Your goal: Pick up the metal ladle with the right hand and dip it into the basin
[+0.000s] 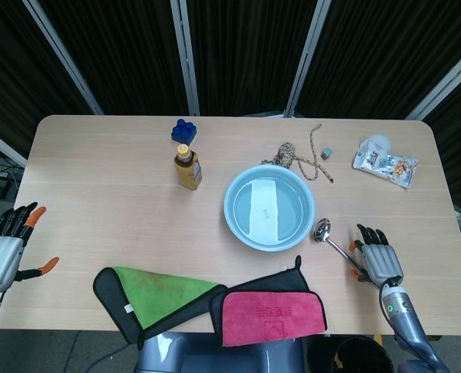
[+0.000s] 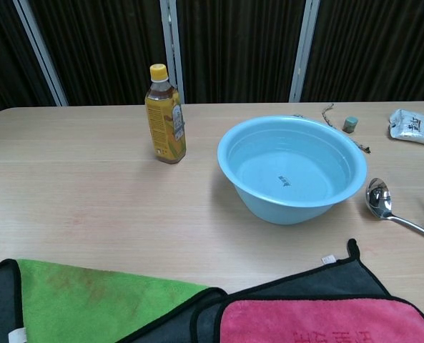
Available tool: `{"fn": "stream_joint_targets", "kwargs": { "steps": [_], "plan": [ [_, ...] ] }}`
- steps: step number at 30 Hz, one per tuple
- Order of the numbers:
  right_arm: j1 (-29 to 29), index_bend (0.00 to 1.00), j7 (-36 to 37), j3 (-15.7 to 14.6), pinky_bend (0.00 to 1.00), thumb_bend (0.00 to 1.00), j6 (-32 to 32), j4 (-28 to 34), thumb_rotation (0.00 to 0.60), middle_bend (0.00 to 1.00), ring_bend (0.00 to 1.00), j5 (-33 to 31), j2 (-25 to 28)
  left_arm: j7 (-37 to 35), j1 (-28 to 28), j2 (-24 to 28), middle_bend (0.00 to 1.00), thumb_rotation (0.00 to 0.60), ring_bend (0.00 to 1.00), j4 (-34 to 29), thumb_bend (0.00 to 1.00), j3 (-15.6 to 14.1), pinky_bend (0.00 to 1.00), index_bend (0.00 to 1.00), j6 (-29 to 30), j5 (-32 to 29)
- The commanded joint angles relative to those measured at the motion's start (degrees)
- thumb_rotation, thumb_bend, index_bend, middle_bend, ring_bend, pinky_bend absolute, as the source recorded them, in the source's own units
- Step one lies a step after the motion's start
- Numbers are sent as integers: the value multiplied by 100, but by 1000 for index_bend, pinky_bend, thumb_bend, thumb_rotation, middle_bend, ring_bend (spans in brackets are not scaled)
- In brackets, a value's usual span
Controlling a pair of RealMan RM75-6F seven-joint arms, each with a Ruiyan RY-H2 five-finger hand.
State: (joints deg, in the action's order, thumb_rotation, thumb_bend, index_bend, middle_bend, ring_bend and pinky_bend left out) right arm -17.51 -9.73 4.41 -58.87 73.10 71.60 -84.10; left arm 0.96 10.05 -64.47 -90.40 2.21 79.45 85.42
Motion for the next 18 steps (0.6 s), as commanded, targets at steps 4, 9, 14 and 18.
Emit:
{"fn": "stream_joint_targets", "kwargs": {
  "steps": [4,9,14,18],
  "plan": [
    [-7,368,278,-29,0,209,100,-308,600,0,0,-7,-188,-57,3,30,0,443,0,-5,199,-25,0,0,-19,23],
    [12,381,584,-60,0,210,117,-611,600,0,0,60,-341,-42,22,25,0,442,0,-1,201,-29,0,0,-57,9],
    [0,381,1111,-71,0,210,255,-959,600,0,0,129,-498,-40,41,45,0,443,0,-21,201,-59,0,0,-114,21],
    [-9,382,1339,-89,0,210,263,-1172,600,0,0,221,-584,-26,55,49,0,444,0,-30,200,-66,0,0,-155,1]
  ]
}}
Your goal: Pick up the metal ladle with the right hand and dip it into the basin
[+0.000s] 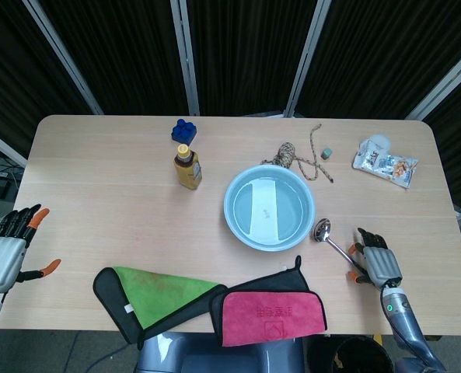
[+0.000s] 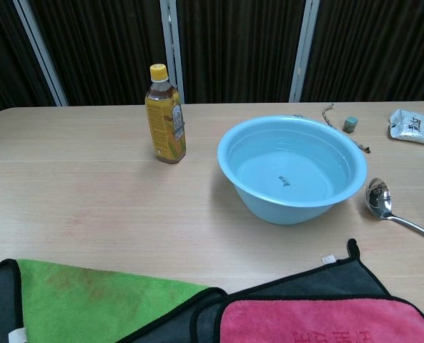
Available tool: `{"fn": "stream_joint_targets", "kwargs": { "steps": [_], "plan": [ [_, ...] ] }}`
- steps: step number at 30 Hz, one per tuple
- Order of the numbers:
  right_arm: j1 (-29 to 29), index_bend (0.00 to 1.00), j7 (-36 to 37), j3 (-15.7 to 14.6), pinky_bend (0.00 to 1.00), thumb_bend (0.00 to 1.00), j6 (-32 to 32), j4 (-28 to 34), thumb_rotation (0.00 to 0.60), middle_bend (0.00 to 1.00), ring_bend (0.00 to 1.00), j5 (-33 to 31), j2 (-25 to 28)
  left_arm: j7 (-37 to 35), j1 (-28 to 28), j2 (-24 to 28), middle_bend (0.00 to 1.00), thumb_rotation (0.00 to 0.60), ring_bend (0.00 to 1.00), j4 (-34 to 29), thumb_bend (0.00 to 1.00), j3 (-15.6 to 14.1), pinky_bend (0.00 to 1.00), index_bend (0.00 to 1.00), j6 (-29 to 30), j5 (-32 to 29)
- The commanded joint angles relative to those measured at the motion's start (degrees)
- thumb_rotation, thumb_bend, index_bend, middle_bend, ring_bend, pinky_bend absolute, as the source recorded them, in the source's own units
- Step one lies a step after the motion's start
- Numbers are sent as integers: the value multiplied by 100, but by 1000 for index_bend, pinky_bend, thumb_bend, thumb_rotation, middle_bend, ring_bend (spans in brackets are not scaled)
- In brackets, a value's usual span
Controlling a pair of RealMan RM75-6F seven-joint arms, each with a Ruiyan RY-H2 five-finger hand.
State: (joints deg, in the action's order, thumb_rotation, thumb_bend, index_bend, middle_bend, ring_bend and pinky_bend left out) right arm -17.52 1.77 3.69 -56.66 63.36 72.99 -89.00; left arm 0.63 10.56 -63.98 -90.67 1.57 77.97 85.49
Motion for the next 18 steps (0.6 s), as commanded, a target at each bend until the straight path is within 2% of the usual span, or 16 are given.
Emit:
{"fn": "stream_joint_targets", "kwargs": {
  "steps": [1,18],
  "plan": [
    [-11,383,241,-18,0,211,41,-230,600,0,0,101,-105,11,5,-1,0,444,0,-7,200,-3,0,0,-11,-9],
    [-60,470,839,-67,0,211,168,-886,600,0,0,302,-437,8,32,-3,0,445,0,-7,202,-22,0,0,-40,8]
  ]
}}
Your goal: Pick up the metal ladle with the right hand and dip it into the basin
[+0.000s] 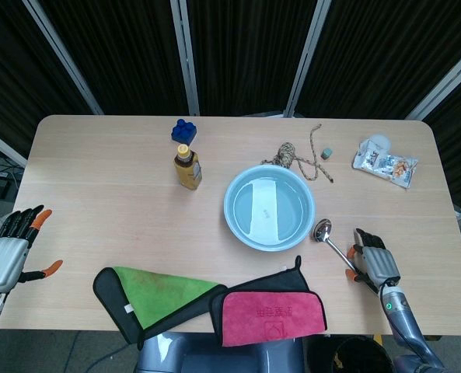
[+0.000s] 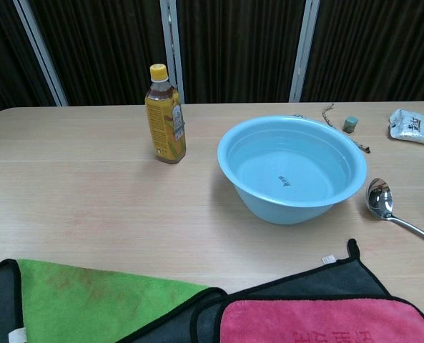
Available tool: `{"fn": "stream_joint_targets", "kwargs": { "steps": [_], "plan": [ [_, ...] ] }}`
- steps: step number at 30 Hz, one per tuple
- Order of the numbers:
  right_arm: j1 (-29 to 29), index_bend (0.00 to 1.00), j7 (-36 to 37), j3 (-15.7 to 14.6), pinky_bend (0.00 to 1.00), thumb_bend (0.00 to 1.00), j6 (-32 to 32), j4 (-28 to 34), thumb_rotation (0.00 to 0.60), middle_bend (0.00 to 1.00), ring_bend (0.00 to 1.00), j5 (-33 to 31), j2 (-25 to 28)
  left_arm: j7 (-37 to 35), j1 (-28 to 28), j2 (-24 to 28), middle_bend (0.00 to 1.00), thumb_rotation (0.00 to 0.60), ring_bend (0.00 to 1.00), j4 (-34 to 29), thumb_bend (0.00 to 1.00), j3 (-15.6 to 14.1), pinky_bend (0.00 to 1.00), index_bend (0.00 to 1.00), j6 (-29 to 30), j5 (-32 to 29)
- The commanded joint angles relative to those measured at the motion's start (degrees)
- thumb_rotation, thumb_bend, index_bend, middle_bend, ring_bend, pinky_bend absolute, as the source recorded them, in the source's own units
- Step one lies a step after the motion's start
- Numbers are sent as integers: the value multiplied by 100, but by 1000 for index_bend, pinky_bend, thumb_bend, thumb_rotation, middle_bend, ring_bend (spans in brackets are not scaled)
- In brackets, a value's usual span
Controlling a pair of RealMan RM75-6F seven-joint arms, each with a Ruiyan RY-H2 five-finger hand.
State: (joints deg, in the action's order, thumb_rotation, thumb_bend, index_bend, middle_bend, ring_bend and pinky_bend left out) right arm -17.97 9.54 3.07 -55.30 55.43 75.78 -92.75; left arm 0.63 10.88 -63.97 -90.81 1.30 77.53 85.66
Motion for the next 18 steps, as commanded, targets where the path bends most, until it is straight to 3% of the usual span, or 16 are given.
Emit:
{"fn": "stream_joint_targets", "kwargs": {
  "steps": [1,18],
  "plan": [
    [-20,474,79,-5,0,213,41,-125,600,0,0,29,-81,12,-2,-7,0,445,0,9,203,11,0,0,9,-21],
    [-55,607,280,-10,0,396,-42,-538,600,0,0,203,-302,37,-3,-7,0,446,0,14,223,32,0,0,17,-84]
  ]
}}
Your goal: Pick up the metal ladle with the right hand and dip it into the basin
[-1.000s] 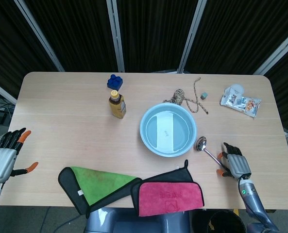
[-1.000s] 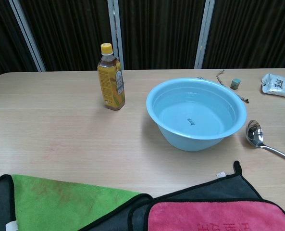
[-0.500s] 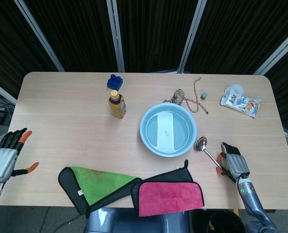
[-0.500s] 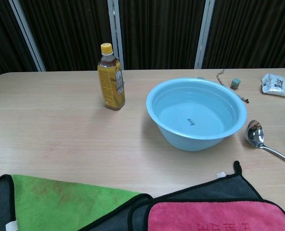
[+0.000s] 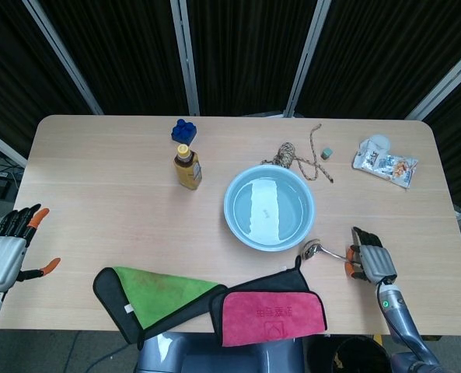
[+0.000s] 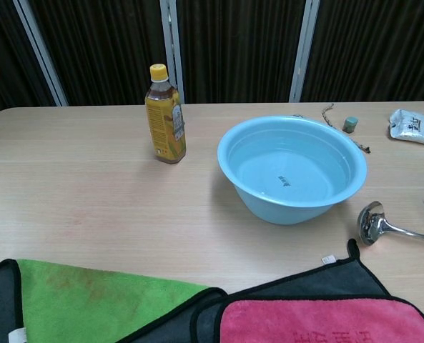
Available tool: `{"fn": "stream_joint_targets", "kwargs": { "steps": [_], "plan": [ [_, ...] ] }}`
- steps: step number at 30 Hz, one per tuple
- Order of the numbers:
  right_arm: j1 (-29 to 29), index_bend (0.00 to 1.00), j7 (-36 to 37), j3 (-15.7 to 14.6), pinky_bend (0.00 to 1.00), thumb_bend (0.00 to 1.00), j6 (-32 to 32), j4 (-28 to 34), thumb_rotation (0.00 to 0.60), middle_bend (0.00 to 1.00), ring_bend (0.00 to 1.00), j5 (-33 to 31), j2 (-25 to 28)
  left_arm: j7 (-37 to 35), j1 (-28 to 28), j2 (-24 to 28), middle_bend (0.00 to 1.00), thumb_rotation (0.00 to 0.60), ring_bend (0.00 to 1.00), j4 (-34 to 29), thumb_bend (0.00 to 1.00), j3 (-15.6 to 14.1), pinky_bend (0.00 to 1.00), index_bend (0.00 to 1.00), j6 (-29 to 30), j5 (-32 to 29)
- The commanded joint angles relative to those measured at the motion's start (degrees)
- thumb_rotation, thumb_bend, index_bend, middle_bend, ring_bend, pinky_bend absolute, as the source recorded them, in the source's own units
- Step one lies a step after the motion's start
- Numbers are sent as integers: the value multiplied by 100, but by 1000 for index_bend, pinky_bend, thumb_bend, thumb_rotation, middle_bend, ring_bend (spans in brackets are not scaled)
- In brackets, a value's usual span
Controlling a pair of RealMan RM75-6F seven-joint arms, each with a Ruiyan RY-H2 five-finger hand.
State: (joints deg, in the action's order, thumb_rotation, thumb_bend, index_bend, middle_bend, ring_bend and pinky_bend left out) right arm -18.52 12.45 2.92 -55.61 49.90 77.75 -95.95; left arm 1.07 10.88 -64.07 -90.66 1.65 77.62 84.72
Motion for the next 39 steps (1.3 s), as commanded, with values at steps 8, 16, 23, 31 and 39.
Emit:
{"fn": "stream_joint_targets", "kwargs": {
  "steps": [8,16,23,31,39],
  "plan": [
    [-10,645,-286,34,0,514,-72,373,600,0,0,3,286,-126,-14,48,0,446,0,-11,223,-32,0,0,48,93],
    [-18,670,-981,83,0,557,-135,1132,600,0,0,-111,773,-311,-45,110,0,441,0,-5,222,-68,0,0,137,214],
    [-59,704,-1321,151,0,592,11,1930,600,0,0,-318,1449,-433,-52,141,0,444,0,12,222,-95,0,0,162,285],
    [-79,719,-1133,164,0,597,217,2443,600,0,0,-461,2084,-701,-5,218,0,442,0,-6,223,-188,0,0,59,430],
    [-87,727,-957,274,0,598,154,2729,600,5,0,-532,2605,-782,51,258,0,442,0,-25,223,-251,0,0,-38,519]
  ]
}}
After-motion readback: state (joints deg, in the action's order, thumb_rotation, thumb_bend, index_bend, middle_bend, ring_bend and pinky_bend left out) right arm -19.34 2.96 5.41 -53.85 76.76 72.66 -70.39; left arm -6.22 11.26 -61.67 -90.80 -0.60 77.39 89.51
